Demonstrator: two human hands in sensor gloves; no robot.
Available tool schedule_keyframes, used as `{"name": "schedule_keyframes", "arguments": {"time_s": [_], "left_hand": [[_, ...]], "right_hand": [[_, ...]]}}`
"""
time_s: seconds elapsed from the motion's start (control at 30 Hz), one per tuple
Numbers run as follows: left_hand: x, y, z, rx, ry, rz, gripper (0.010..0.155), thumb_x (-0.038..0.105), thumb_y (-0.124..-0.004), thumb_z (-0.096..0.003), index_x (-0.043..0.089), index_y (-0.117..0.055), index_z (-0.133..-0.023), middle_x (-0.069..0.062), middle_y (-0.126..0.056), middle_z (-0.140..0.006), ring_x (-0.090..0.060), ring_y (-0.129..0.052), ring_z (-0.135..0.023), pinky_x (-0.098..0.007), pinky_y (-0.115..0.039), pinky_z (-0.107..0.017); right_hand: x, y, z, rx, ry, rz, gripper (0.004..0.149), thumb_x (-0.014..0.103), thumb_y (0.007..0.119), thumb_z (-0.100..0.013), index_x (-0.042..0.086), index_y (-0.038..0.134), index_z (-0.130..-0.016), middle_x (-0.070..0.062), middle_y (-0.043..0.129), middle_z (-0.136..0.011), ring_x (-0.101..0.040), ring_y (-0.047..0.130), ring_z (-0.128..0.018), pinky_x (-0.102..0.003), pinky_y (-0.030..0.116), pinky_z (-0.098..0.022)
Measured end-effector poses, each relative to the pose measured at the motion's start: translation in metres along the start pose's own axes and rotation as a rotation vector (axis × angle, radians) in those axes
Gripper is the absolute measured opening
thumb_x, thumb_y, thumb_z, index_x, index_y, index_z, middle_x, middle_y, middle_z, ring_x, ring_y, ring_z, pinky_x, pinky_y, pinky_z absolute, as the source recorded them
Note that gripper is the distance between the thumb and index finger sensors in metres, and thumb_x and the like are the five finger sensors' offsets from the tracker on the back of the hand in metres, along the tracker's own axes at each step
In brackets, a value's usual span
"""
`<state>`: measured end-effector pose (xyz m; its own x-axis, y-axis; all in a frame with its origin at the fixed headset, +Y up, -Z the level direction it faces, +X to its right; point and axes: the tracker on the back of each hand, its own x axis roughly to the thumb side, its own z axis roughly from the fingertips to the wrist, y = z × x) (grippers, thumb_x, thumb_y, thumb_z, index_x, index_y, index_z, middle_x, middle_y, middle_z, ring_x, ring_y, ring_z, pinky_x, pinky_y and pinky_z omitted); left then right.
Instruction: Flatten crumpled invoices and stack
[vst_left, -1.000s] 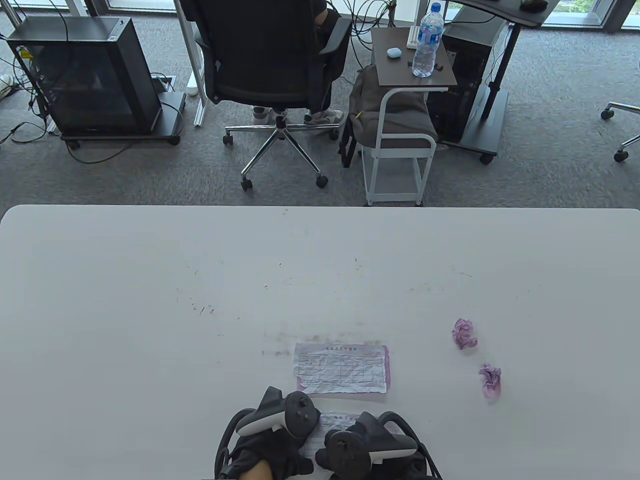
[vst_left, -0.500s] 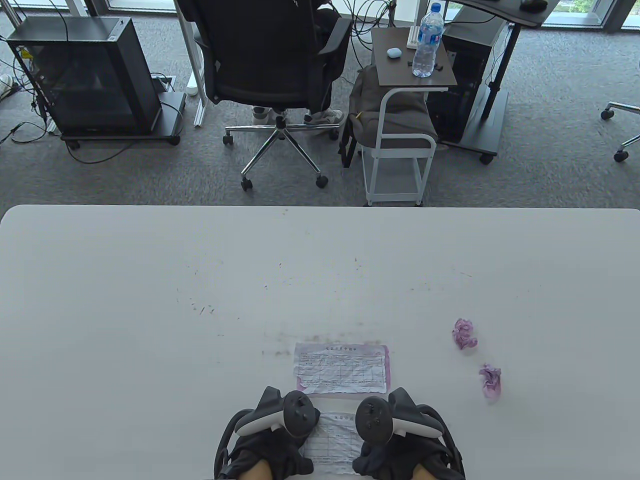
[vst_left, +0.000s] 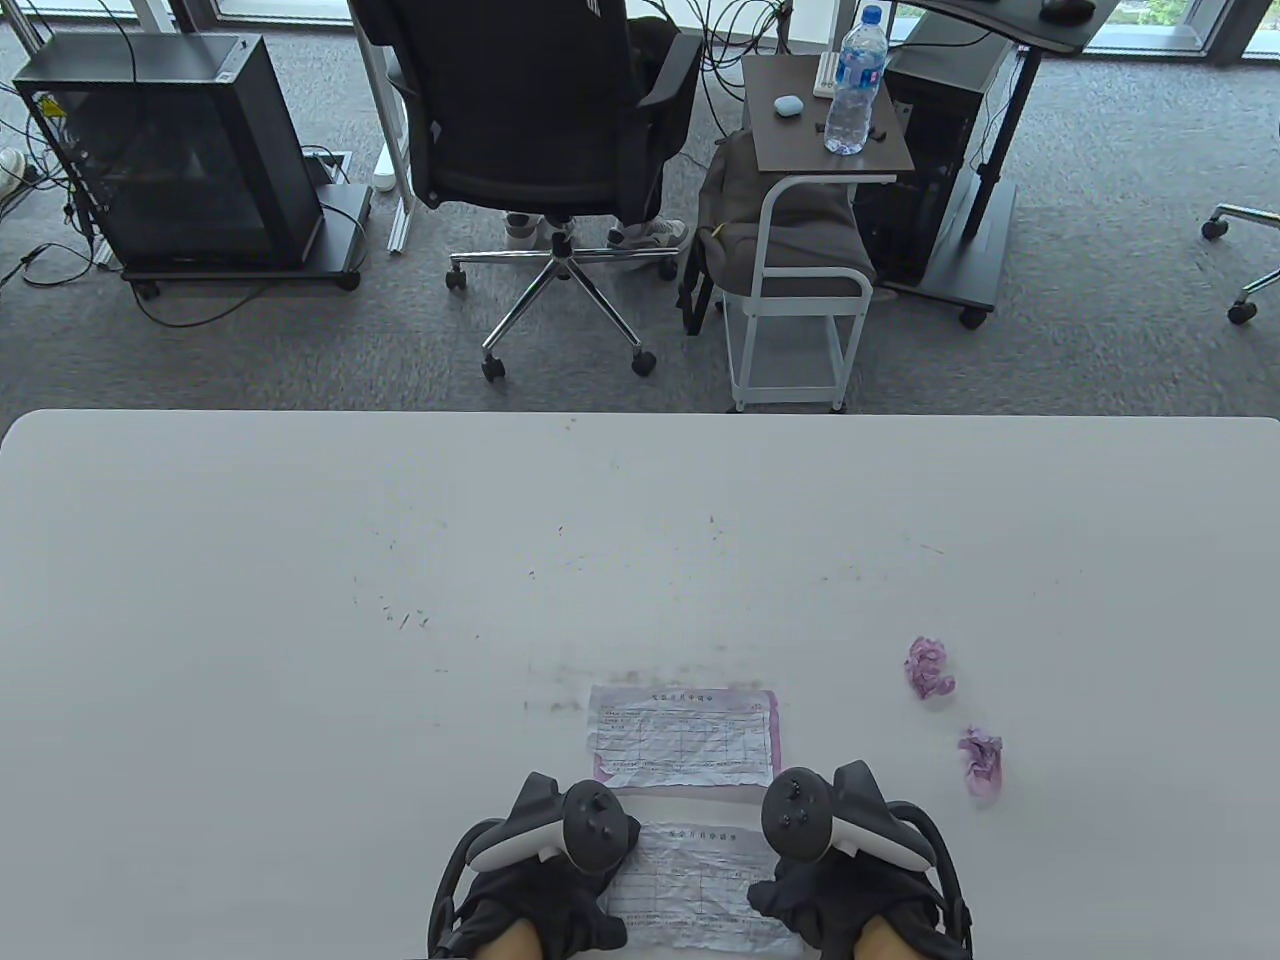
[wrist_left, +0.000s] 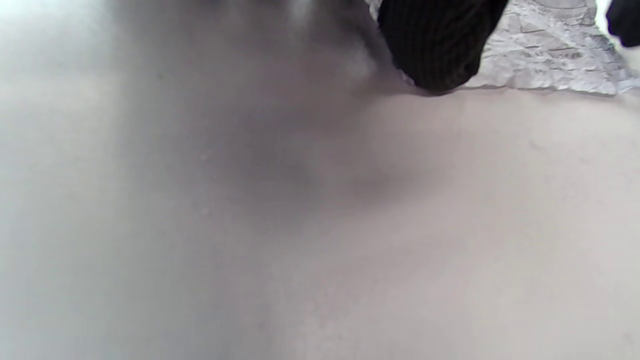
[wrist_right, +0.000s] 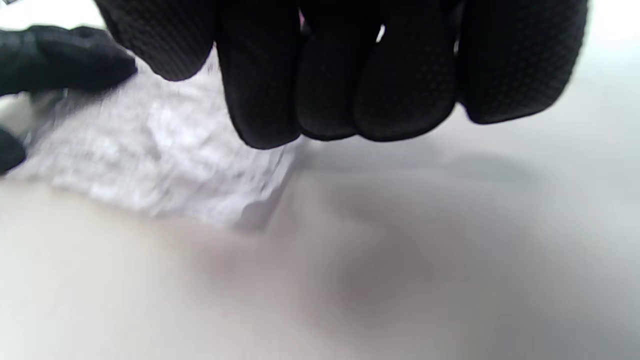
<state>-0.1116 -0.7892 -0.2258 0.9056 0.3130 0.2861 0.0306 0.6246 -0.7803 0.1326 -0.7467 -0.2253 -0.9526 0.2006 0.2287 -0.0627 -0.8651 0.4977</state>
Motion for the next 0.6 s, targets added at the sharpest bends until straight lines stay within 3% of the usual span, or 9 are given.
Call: {"name": "schedule_keyframes", "arguments": {"time_s": [0.07, 0.2, 0.37, 0.5, 0.6], "left_hand": [[-0.001, 0.0, 0.0, 0.001, -0.004, 0.008, 0.085, 0.04, -0.079, -0.0561, 0.027, -0.013, -0.109, -0.013, 0.013, -0.103, -0.051, 0.013, -0.092, -0.068, -0.018, -0.062], [-0.001, 0.0, 0.0, 0.001, -0.006, 0.008, 0.086, 0.04, -0.079, -0.0561, 0.027, -0.013, -0.109, -0.013, 0.013, -0.103, -0.051, 0.013, -0.092, -0.068, -0.017, -0.062], [-0.001, 0.0, 0.0, 0.002, -0.007, 0.013, 0.086, 0.04, -0.079, -0.0561, 0.026, -0.013, -0.109, -0.013, 0.013, -0.103, -0.051, 0.013, -0.092, -0.068, -0.017, -0.062], [-0.001, 0.0, 0.0, 0.0, -0.008, 0.014, 0.086, 0.04, -0.079, -0.056, 0.026, -0.013, -0.109, -0.013, 0.013, -0.103, -0.051, 0.014, -0.092, -0.068, -0.017, -0.062], [-0.001, 0.0, 0.0, 0.001, -0.005, 0.012, 0.086, 0.04, -0.079, -0.0561, 0.026, -0.013, -0.109, -0.013, 0.013, -0.103, -0.051, 0.013, -0.092, -0.068, -0.017, -0.062]], "right_hand": [[0.009, -0.004, 0.005, -0.154, -0.053, -0.003, 0.044, 0.05, 0.071, -0.056, 0.017, 0.084, -0.081, -0.016, 0.085, -0.079, -0.036, 0.09, -0.06, -0.056, 0.084, -0.042], [0.034, 0.005, 0.002, -0.215, -0.245, 0.04, 0.052, 0.049, 0.07, -0.056, 0.014, 0.069, -0.094, -0.019, 0.068, -0.095, -0.038, 0.083, -0.072, -0.053, 0.084, -0.045], [0.062, 0.028, -0.007, -0.131, -0.394, 0.115, 0.06, 0.048, 0.069, -0.056, 0.012, 0.054, -0.102, -0.022, 0.05, -0.107, -0.043, 0.069, -0.085, -0.058, 0.074, -0.054], [0.066, 0.04, -0.013, 0.01, -0.313, 0.191, 0.067, 0.051, 0.067, -0.057, 0.015, 0.042, -0.107, -0.022, 0.038, -0.111, -0.042, 0.052, -0.091, -0.057, 0.063, -0.059], [0.062, 0.037, -0.014, -0.005, -0.257, 0.144, 0.066, 0.05, 0.068, -0.057, 0.015, 0.044, -0.107, -0.021, 0.04, -0.11, -0.041, 0.053, -0.09, -0.056, 0.064, -0.058]]}}
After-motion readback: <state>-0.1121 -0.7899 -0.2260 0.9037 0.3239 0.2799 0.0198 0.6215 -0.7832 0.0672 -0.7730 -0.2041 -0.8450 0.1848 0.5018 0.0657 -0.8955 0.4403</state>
